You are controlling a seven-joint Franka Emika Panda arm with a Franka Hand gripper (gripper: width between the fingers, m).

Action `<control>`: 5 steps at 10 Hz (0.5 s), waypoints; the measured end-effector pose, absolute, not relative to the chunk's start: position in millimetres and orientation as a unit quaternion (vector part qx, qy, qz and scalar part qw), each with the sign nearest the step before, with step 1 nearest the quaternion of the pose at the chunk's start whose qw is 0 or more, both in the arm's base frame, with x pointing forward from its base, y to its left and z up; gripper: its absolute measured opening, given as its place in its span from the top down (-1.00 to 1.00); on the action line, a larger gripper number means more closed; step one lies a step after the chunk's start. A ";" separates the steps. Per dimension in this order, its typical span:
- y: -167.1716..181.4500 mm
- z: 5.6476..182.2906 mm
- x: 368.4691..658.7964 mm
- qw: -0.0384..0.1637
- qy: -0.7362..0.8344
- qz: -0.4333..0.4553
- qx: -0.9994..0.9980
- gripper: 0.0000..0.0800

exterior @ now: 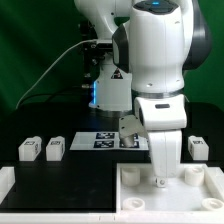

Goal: Assemble one leg

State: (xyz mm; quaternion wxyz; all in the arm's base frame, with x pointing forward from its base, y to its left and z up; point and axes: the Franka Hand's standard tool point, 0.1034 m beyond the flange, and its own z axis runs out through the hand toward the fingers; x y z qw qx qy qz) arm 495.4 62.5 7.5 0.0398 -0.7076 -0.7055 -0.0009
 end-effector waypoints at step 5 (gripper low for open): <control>61.7 7.1 495.3 0.040 -0.705 -0.001 -0.708 -0.62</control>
Offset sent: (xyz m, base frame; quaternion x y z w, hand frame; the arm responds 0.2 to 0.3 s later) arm 0.0000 0.0000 0.0000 0.0000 0.0000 0.0000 1.0000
